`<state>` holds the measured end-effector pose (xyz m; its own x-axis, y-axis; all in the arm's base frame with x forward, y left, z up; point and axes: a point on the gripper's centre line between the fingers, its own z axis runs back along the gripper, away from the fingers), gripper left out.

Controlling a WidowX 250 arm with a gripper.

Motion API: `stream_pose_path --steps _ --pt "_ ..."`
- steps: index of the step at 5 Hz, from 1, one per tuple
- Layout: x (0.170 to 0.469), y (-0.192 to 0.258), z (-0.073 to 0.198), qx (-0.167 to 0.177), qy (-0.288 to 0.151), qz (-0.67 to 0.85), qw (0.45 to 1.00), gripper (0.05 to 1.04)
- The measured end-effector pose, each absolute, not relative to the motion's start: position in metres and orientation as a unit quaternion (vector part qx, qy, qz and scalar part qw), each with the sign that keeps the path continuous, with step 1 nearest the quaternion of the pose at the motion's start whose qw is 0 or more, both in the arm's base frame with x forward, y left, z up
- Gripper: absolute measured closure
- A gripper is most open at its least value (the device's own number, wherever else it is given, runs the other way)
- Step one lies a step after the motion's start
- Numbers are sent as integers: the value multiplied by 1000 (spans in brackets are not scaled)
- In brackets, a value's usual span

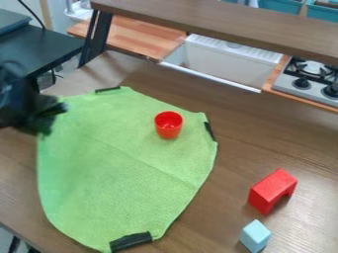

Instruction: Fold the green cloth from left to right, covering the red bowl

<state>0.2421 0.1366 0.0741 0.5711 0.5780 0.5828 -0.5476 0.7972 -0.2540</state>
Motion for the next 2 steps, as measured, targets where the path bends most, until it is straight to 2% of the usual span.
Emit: stream_pose_path --steps 2 --pt "295 83 79 -20 -314 326 892 1032"
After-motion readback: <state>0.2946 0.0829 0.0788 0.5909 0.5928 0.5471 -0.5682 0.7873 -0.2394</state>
